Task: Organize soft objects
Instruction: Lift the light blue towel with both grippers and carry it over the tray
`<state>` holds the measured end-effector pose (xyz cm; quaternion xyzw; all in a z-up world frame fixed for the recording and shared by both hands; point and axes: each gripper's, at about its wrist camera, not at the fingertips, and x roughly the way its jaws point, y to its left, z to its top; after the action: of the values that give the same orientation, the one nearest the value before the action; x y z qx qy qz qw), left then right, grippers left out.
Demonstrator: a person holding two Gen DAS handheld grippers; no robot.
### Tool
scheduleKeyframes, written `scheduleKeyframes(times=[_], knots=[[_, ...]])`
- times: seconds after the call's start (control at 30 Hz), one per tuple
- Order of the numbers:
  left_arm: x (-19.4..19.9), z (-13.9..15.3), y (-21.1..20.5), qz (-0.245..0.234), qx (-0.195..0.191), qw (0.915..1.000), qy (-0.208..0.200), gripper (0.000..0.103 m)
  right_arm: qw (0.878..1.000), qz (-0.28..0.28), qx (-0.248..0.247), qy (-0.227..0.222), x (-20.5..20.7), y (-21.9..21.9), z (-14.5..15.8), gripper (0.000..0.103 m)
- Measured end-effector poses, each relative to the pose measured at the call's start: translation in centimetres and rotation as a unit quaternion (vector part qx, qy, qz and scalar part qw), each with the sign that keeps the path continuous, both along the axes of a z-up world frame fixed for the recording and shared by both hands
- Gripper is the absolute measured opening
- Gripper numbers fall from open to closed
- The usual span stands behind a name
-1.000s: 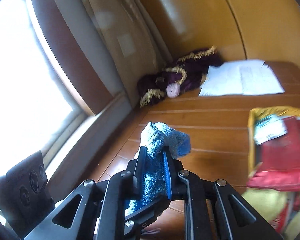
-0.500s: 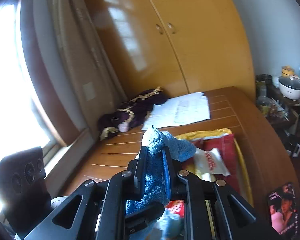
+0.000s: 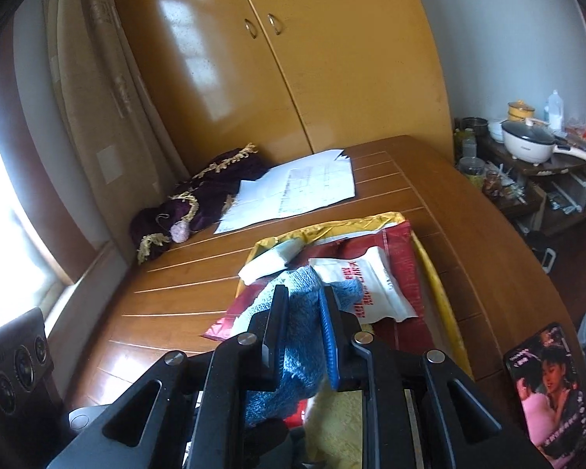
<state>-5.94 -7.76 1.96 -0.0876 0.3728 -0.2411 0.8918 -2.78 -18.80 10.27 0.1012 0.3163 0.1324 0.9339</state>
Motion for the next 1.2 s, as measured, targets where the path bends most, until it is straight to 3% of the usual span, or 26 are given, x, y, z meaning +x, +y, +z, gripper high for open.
scheduleKeyframes(times=[0.13,0.27,0.37,0.53,0.63,0.83,0.93,1.0,1.2], knots=[[-0.4,-0.3,0.4,-0.005,-0.009,0.9999,0.004,0.023,0.999,-0.035,-0.017,0.019,-0.2,-0.4,0.1,0.019],[-0.6,-0.2,0.8,-0.008,-0.019,0.9998,0.005,0.025,0.999,-0.04,0.005,0.011,-0.7,-0.6,0.4,0.023],[-0.6,0.0,1.5,-0.003,-0.026,0.9997,-0.002,0.037,0.999,-0.024,0.028,-0.012,-1.6,-0.6,1.4,0.025],[-0.9,0.0,2.1,0.003,-0.03,0.9995,-0.009,0.04,0.998,0.014,0.042,-0.037,-2.3,0.7,2.4,0.029],[-0.7,-0.4,2.2,0.009,-0.028,0.9996,0.0,0.04,0.999,0.039,0.036,-0.005,-1.1,1.9,1.1,0.029],[-0.7,-1.0,2.4,0.013,-0.022,0.9996,0.008,0.041,0.997,0.022,0.034,0.059,1.2,1.9,-2.0,0.029],[-0.8,-1.0,2.5,0.017,-0.02,0.9996,0.006,0.053,0.997,0.029,0.047,0.05,0.7,1.9,-1.7,0.029],[-1.1,-0.9,2.6,0.023,-0.017,0.9996,-0.002,0.059,0.998,0.031,0.043,0.037,0.1,1.9,-1.0,0.045],[-1.9,-0.5,3.5,0.048,-0.008,0.9985,-0.024,0.076,0.998,0.04,0.042,0.005,-1.4,1.9,0.5,0.06]])
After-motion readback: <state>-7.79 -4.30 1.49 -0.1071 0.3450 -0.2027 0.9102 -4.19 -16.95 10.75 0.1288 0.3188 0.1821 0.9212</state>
